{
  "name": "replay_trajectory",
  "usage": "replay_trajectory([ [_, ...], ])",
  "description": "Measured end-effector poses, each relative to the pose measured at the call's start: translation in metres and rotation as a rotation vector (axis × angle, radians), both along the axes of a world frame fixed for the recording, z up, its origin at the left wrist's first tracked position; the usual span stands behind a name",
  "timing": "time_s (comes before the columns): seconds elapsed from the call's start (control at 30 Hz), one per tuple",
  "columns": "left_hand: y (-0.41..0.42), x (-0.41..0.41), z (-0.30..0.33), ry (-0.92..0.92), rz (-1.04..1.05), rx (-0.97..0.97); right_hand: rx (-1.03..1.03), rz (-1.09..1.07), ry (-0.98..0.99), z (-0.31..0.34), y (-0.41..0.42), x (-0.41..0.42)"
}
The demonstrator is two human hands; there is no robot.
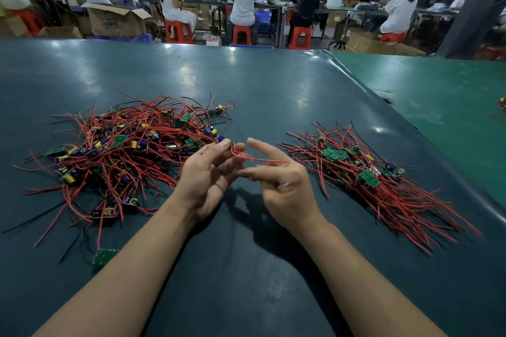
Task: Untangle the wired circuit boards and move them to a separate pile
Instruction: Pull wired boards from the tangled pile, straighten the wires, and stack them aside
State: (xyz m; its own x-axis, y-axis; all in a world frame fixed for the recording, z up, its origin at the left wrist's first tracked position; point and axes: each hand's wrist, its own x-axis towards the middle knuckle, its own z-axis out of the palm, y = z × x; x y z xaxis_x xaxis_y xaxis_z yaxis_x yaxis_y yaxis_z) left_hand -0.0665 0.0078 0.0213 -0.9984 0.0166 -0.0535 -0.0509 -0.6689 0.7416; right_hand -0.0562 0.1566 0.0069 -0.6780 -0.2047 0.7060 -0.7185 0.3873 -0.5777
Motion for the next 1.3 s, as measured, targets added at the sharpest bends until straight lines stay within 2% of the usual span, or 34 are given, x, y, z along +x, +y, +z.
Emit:
replay_trajectory([
  [0.07,-0.004,0.000,0.002,-0.025,-0.032,0.029,-0.113,-0.115,-0.111,0.001,0.003,-0.005],
  [0.17,-0.006,0.002,0.003,-0.005,-0.119,0.010,-0.240,-0.304,-0.396,0.001,0.010,-0.014],
  [0.23,0.000,0.005,0.002,-0.003,-0.190,-0.110,-0.400,-0.221,-0.551,0.004,0.012,-0.014],
  [0.3,0.007,0.009,0.001,-0.016,-0.238,-0.248,-0.508,-0.028,-0.601,0.008,0.012,-0.011],
  [0.37,0.011,0.011,0.001,-0.013,-0.225,-0.351,-0.460,0.091,-0.585,0.008,0.010,-0.007],
  [0.47,0.011,0.013,0.000,0.042,-0.228,-0.491,-0.430,0.046,-0.576,0.007,0.009,-0.009],
  [0.57,0.011,0.016,0.000,0.081,-0.276,-0.527,-0.628,0.154,-0.761,0.009,0.013,-0.012],
  [0.63,0.012,0.016,0.000,0.094,-0.304,-0.496,-0.682,0.220,-0.815,0.011,0.013,-0.011],
  [0.93,0.012,0.016,0.000,0.089,-0.289,-0.518,-0.605,0.296,-0.917,0.009,0.014,-0.012],
  [1.03,0.009,0.016,0.000,0.131,-0.343,-0.560,-0.695,0.182,-0.861,0.011,0.015,-0.016],
  [1.17,0.007,0.017,0.000,0.186,-0.434,-0.581,-0.949,0.047,-0.804,0.014,0.025,-0.025],
  [1.3,0.005,0.019,0.002,0.213,-0.521,-0.550,-1.029,-0.021,-0.715,0.013,0.031,-0.030],
])
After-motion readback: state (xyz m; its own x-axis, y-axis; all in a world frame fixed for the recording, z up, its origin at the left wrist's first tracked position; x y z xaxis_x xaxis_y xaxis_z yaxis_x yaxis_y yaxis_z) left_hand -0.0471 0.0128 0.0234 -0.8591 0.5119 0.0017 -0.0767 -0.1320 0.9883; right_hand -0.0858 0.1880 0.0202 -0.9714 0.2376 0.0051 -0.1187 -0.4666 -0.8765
